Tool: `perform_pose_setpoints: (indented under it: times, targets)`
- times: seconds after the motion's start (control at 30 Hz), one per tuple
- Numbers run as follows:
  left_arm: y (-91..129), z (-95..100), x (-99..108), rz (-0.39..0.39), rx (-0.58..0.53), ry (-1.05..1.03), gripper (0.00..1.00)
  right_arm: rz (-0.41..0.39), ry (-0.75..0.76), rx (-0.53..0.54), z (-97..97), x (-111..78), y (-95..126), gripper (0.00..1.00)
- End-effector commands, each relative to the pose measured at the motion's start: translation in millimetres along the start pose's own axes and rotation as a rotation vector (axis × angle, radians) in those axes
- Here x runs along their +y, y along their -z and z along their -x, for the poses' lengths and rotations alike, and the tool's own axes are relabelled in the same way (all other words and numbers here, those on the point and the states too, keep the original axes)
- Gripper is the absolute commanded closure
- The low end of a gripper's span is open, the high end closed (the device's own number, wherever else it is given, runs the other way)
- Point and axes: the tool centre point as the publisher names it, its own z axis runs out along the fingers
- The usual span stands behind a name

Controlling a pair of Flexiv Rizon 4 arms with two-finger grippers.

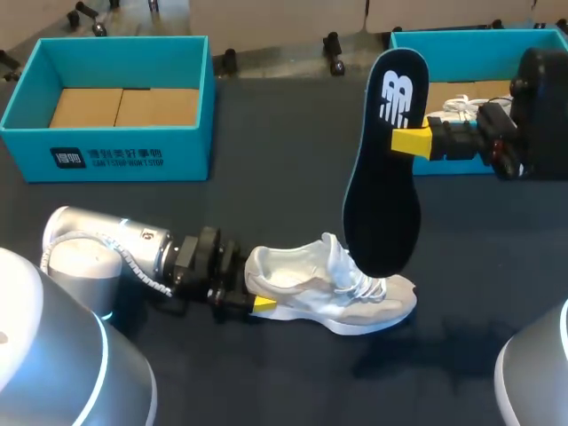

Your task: Take the shoe out of the shoebox, open the shoe tongue, remove and reinsert the insole, then place the shoe into the shoebox

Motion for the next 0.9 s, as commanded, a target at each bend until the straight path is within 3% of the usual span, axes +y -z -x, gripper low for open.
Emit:
perform_pose_setpoints:
  times: [0.03,0.2,0.5,0.9]
  targets:
    - [5.8,4.8,-0.8,0.004,0.019,-0.009,0.00,0.005,-0.001,-0.012,-6.3,-4.7,3.3,1.00]
    - [10.8,4.9,-4.8,0.021,0.032,-0.022,0.00,0.005,-0.001,-0.012,-6.3,-4.7,3.3,1.00]
    - [24.6,4.1,-1.3,0.122,0.047,-0.065,0.00,0.005,-0.001,-0.012,-6.3,-4.7,3.3,1.00]
    - [53.0,-5.0,-14.4,0.356,0.029,-0.117,0.00,0.005,-0.001,-0.012,-6.3,-4.7,3.3,1.00]
